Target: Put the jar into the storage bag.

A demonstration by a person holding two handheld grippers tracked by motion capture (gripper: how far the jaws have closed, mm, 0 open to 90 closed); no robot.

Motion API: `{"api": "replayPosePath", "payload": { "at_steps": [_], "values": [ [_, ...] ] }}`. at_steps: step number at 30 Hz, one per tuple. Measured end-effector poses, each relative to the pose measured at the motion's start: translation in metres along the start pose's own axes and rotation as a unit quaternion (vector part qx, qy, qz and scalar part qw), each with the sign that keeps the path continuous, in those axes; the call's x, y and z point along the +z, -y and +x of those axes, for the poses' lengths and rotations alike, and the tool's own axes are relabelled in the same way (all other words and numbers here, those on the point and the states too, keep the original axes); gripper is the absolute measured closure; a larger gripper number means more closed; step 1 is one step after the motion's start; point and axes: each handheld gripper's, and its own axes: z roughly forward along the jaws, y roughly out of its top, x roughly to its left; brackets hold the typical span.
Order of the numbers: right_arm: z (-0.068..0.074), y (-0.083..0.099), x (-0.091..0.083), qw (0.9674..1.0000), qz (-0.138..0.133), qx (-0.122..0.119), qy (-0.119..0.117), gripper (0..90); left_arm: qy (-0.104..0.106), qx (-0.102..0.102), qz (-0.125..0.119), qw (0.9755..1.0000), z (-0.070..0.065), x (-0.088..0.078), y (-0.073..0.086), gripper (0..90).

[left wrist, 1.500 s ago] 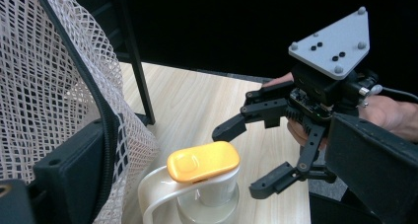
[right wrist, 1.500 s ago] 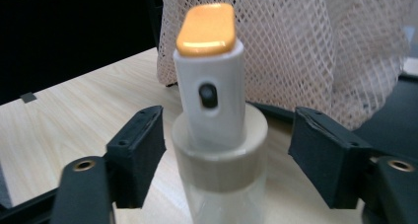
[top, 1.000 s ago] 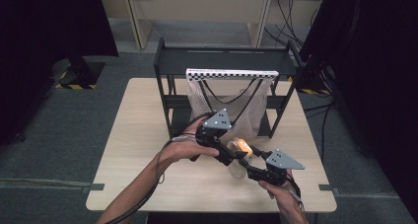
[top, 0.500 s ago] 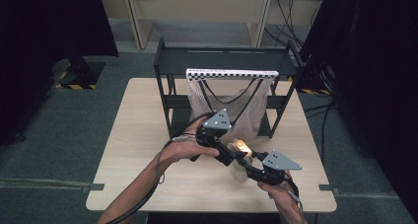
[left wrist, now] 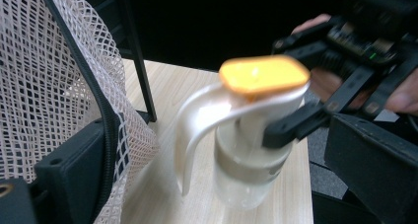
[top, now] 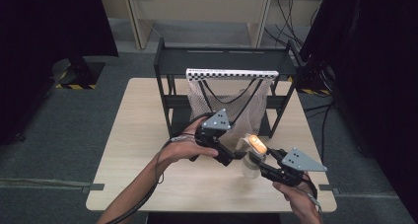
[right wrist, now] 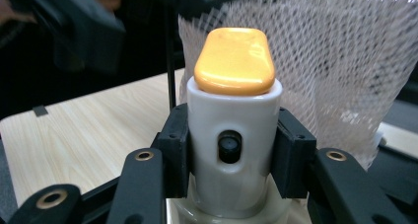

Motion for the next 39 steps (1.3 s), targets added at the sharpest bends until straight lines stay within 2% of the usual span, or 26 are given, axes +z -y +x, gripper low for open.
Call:
{"api": "replayPosePath", "payload": {
  "at_steps": [1, 2, 4, 5, 6, 7, 9, 10, 12, 13, 14, 15, 17, 18, 20, 21, 22, 23, 24, 25, 27, 28, 29, 30, 34, 39],
  "values": [
    [0.000, 0.000, 0.000, 1.0000, 0.000, 0.000, 0.000, 57.3, 0.000, 0.000, 0.000, 1.0000, 0.000, 0.000, 0.000, 2.7],
    [-0.002, -0.013, -0.006, 1.0000, -0.008, -0.004, -0.001, 57.3, 0.000, 0.000, 0.000, 1.0000, 0.000, 0.000, 0.000, 2.7],
    [-0.002, -0.013, -0.006, 1.0000, -0.008, -0.004, -0.001, 57.3, 0.000, -0.004, -0.002, 1.0000, 0.000, 0.000, 0.000, 2.8],
    [-0.004, -0.026, -0.010, 0.9999, -0.009, -0.004, -0.003, 57.3, -0.001, 0.000, 0.000, 1.0000, 0.000, 0.001, 0.000, 2.8],
    [-0.004, -0.026, -0.010, 0.9999, -0.009, -0.004, -0.003, 57.3, -0.001, 0.000, 0.000, 1.0000, 0.000, 0.001, 0.000, 2.7],
    [-0.007, -0.044, -0.015, 0.9999, -0.013, -0.007, -0.004, 57.3, -0.001, 0.000, 0.000, 1.0000, 0.000, 0.001, 0.000, 2.7],
    [-0.007, -0.044, -0.015, 0.9999, -0.013, -0.007, -0.004, 57.3, -0.003, -0.003, 0.000, 1.0000, 0.000, 0.002, 0.000, 2.5],
    [-0.010, -0.061, -0.019, 0.9998, -0.018, -0.010, -0.002, 57.3, -0.003, -0.003, 0.000, 1.0000, 0.000, 0.002, 0.000, 2.5],
    [-0.010, -0.061, -0.019, 0.9998, -0.018, -0.010, -0.002, 57.3, -0.004, 0.003, 0.003, 1.0000, 0.000, 0.002, 0.000, 2.6],
    [-0.013, -0.081, -0.024, 0.9995, -0.026, -0.015, -0.003, 57.3, -0.004, 0.001, 0.002, 1.0000, 0.000, 0.002, 0.000, 2.6],
    [-0.013, -0.081, -0.024, 0.9995, -0.026, -0.015, -0.003, 57.3, -0.004, 0.001, 0.002, 1.0000, 0.000, 0.002, 0.000, 2.5],
    [-0.014, -0.100, -0.027, 0.9992, -0.034, -0.017, -0.006, 57.3, -0.004, 0.001, 0.002, 1.0000, 0.000, 0.002, 0.000, 2.5],
    [-0.014, -0.100, -0.027, 0.9992, -0.034, -0.017, -0.006, 57.3, -0.004, 0.003, 0.004, 1.0000, 0.000, 0.003, 0.000, 2.5],
    [-0.013, -0.118, -0.027, 0.9988, -0.041, -0.023, -0.010, 57.3, -0.004, 0.003, 0.004, 1.0000, 0.000, 0.003, 0.000, 2.5],
    [-0.013, -0.118, -0.027, 0.9988, -0.041, -0.023, -0.010, 57.3, -0.008, 0.001, 0.005, 1.0000, 0.000, 0.004, 0.000, 2.4],
    [-0.012, -0.135, -0.025, 0.9987, -0.042, -0.027, -0.013, 57.3, -0.010, 0.007, 0.007, 0.9999, 0.000, 0.005, 0.001, 2.4],
    [-0.012, -0.135, -0.025, 0.9987, -0.042, -0.027, -0.013, 57.3, -0.010, 0.007, 0.007, 0.9999, 0.000, 0.005, 0.001, 2.3],
    [-0.010, -0.149, -0.020, 0.9985, -0.042, -0.032, -0.015, 57.3, -0.010, 0.002, 0.006, 0.9999, 0.000, 0.006, 0.001, 2.3],
    [-0.010, -0.149, -0.020, 0.9985, -0.042, -0.032, -0.015, 57.3, -0.010, 0.002, 0.006, 0.9999, 0.000, 0.006, 0.001, 2.2],
    [-0.009, -0.160, -0.013, 0.9983, -0.045, -0.031, -0.019, 57.3, -0.010, 0.002, 0.006, 0.9999, 0.000, 0.006, 0.001, 2.2],
    [-0.009, -0.160, -0.013, 0.9983, -0.045, -0.031, -0.019, 57.3, -0.012, 0.007, 0.010, 0.9999, 0.001, 0.007, 0.001, 2.2],
    [-0.008, -0.172, -0.005, 0.9980, -0.050, -0.031, -0.026, 57.3, -0.012, 0.005, 0.008, 0.9999, 0.000, 0.007, 0.001, 2.2],
    [-0.008, -0.172, -0.005, 0.9980, -0.050, -0.031, -0.026, 57.3, -0.012, 0.005, 0.008, 0.9999, 0.000, 0.007, 0.001, 2.2],
    [-0.006, -0.182, 0.005, 0.9977, -0.053, -0.032, -0.030, 57.3, -0.012, 0.005, 0.008, 0.9999, 0.000, 0.007, 0.001, 2.2],
    [-0.003, -0.194, 0.020, 0.9976, -0.049, -0.036, -0.031, 57.2, -0.015, 0.009, 0.011, 0.9998, -0.001, 0.007, 0.000, 2.1],
    [-0.003, -0.205, 0.043, 0.9980, -0.044, -0.032, -0.034, 57.2, -0.007, 0.008, 0.007, 0.9999, -0.002, 0.007, -0.001, 2.0]
  ]
}}
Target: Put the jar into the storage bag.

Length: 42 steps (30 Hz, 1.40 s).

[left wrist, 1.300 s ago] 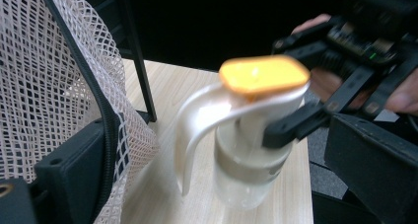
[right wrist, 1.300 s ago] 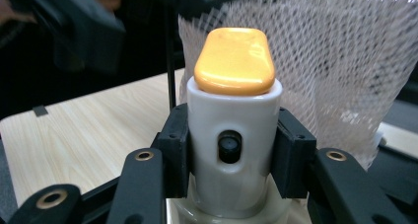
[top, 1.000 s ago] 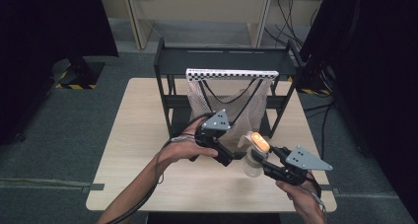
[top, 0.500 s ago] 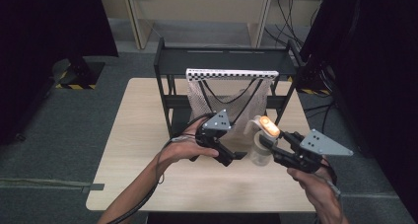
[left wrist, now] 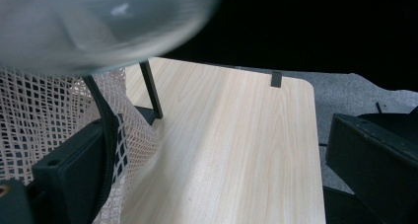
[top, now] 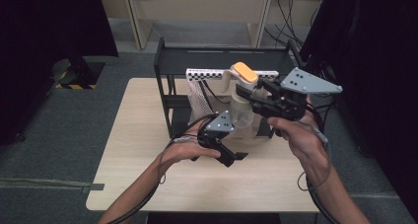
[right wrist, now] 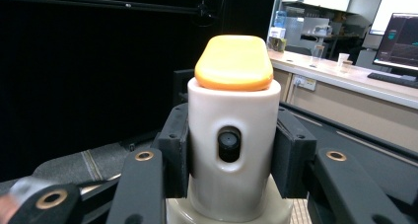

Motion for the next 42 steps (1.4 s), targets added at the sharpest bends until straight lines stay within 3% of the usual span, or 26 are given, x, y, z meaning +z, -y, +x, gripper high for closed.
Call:
{"api": "replayPosePath", "payload": {
  "at_steps": [8, 18, 24, 27, 32, 42],
  "values": [
    [-0.006, -0.001, 0.027, 0.9999, 0.010, 0.006, 0.009, 57.2, -0.003, 0.001, -0.004, 1.0000, 0.001, -0.001, 0.001, 2.1],
    [-0.013, 0.019, 0.043, 0.9994, 0.024, 0.002, 0.026, 57.2, -0.003, 0.003, -0.002, 1.0000, 0.001, 0.001, 0.000, 1.7],
    [-0.013, 0.029, 0.050, 0.9988, 0.031, -0.011, 0.036, 57.2, -0.001, 0.003, -0.002, 1.0000, 0.000, 0.004, -0.001, 1.1],
    [-0.013, 0.030, 0.053, 0.9992, 0.025, -0.005, 0.029, 57.1, -0.001, 0.007, -0.002, 1.0000, -0.001, 0.004, -0.002, 0.4],
    [-0.009, 0.032, 0.058, 0.9991, 0.027, -0.016, 0.029, 57.1, 0.004, 0.006, -0.009, 0.9999, -0.004, 0.001, -0.004, 0.5],
    [-0.016, 0.065, 0.056, 0.9976, 0.050, -0.005, 0.047, 57.1, 0.009, -0.001, -0.016, 0.9998, -0.002, -0.004, -0.001, 1.6]
  ]
}}
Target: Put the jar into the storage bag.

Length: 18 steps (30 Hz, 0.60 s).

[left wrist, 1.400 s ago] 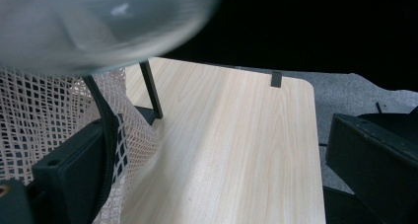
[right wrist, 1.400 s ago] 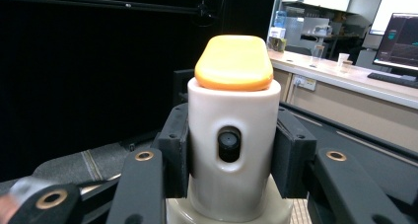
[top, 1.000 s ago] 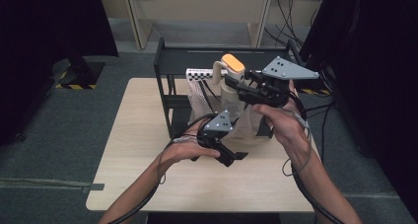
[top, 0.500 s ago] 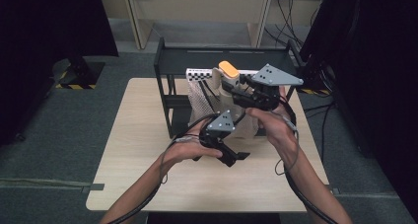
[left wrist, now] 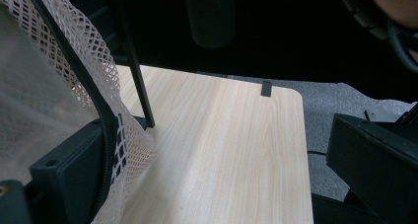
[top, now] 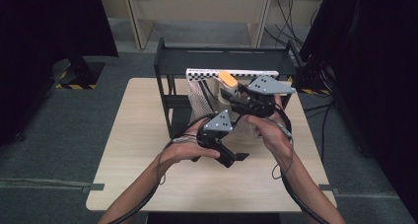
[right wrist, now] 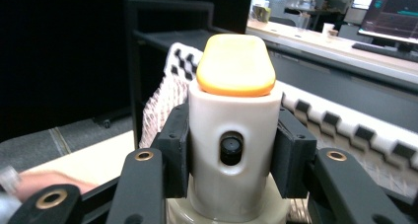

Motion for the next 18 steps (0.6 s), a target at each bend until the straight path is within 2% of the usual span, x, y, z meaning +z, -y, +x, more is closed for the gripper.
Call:
{"api": "replayPosePath", "payload": {
  "at_steps": [6, 15, 18],
  "values": [
    [-0.008, 0.018, -0.003, 0.9997, 0.018, 0.011, 0.009, 57.2, 0.000, -0.004, 0.002, 1.0000, 0.002, 0.001, 0.002, 1.9],
    [-0.007, 0.036, 0.004, 0.9981, 0.062, 0.005, 0.007, 57.1, -0.002, 0.004, 0.007, 1.0000, -0.001, -0.001, -0.002, 1.9],
    [-0.007, 0.042, 0.007, 0.9973, 0.073, 0.005, 0.006, 57.0, -0.001, 0.000, 0.005, 1.0000, 0.000, 0.000, -0.002, 1.8]
  ]
}}
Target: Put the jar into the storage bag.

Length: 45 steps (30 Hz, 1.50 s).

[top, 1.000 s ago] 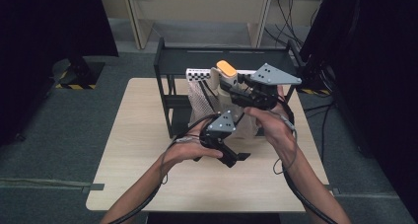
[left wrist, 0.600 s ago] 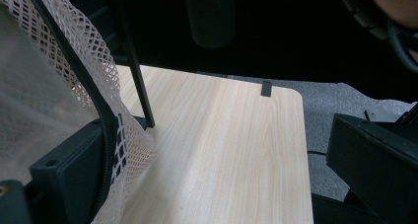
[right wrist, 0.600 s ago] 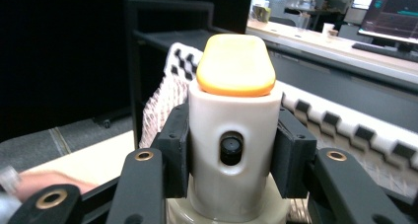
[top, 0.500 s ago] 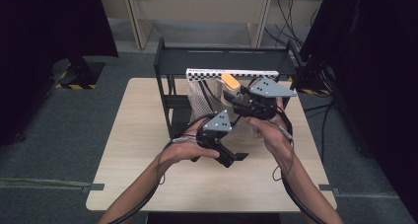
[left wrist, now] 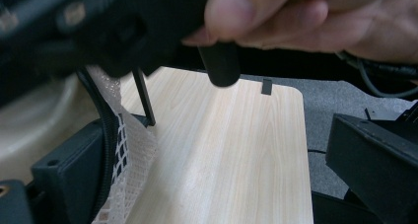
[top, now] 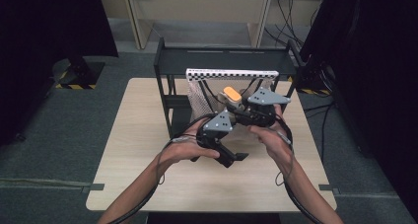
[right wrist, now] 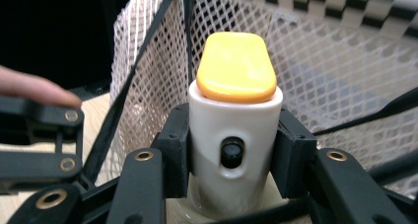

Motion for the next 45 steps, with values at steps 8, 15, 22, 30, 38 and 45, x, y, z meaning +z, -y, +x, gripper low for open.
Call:
{"api": "replayPosePath", "payload": {
  "at_steps": [8, 15, 22, 30, 38, 45],
  "values": [
    [0.003, 0.006, 0.007, 0.9998, 0.018, -0.004, 0.004, 56.4, -0.003, 0.001, 0.003, 1.0000, 0.000, 0.002, -0.001, 1.7],
    [0.007, 0.008, 0.007, 0.9992, 0.029, -0.026, 0.010, 53.5, -0.004, -0.003, 0.009, 0.9999, 0.002, 0.003, 0.001, 1.6],
    [0.006, 0.003, -0.003, 0.9996, 0.007, -0.027, 0.009, 45.4, 0.005, -0.004, 0.000, 1.0000, 0.000, -0.002, -0.001, 1.8],
    [0.005, -0.001, -0.013, 0.9999, -0.010, -0.010, 0.002, 36.7, 0.006, -0.002, -0.003, 1.0000, 0.000, -0.001, -0.001, 2.0],
    [0.001, -0.008, -0.026, 0.9990, -0.042, 0.016, -0.007, 27.4, 0.005, -0.007, -0.003, 1.0000, 0.001, 0.000, 0.001, 1.5],
    [0.000, -0.010, -0.037, 0.9982, -0.054, 0.024, -0.008, 19.4, 0.006, -0.002, -0.003, 1.0000, 0.000, -0.002, 0.000, 1.5]
  ]
}}
